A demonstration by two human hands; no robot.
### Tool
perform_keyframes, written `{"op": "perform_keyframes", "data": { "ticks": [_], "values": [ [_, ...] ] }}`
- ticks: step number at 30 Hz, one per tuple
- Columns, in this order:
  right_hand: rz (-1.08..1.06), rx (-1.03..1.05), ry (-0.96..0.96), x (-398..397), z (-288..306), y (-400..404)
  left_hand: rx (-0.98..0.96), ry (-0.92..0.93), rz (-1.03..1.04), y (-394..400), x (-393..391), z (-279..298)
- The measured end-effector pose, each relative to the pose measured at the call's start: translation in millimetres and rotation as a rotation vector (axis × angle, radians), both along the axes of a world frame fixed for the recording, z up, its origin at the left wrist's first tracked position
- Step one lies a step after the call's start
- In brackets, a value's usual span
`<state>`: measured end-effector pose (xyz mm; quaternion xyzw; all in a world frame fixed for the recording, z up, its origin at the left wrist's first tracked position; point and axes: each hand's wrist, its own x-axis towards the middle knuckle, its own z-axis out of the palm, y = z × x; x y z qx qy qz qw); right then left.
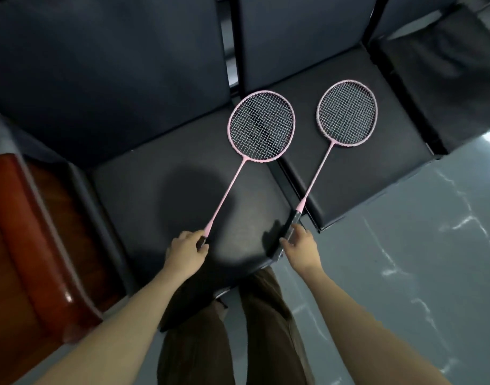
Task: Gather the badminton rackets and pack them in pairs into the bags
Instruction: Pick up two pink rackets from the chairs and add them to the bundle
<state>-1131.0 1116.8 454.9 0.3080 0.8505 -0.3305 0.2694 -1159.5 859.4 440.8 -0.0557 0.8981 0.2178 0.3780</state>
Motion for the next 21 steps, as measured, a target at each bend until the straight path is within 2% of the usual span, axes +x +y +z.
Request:
{"op": "perform_keyframes", "data": {
  "ticks": [3, 6, 11, 16, 21],
  "values": [
    [-0.021, 0.072, -0.013, -19, -43, 17, -0.058, -0.020, -0.010, 10, -15, -41],
    [-0.115, 0.117, 0.022, -32, -79, 24, -0.003, 0.008, 0.035, 17, -21, -75],
    [-0.206, 0.141, 0.070, -38, -113, 21, 0.039, 0.168, 0.008, 23, -19, -99],
    [-0.213, 0.150, 0.182, -32, -112, 15, 0.167, 0.253, 0.019, 23, -14, -91],
    [-0.275, 0.094, 0.304, -24, -71, -4, 0.261, 0.384, 0.031, 22, -8, -47]
  ]
}}
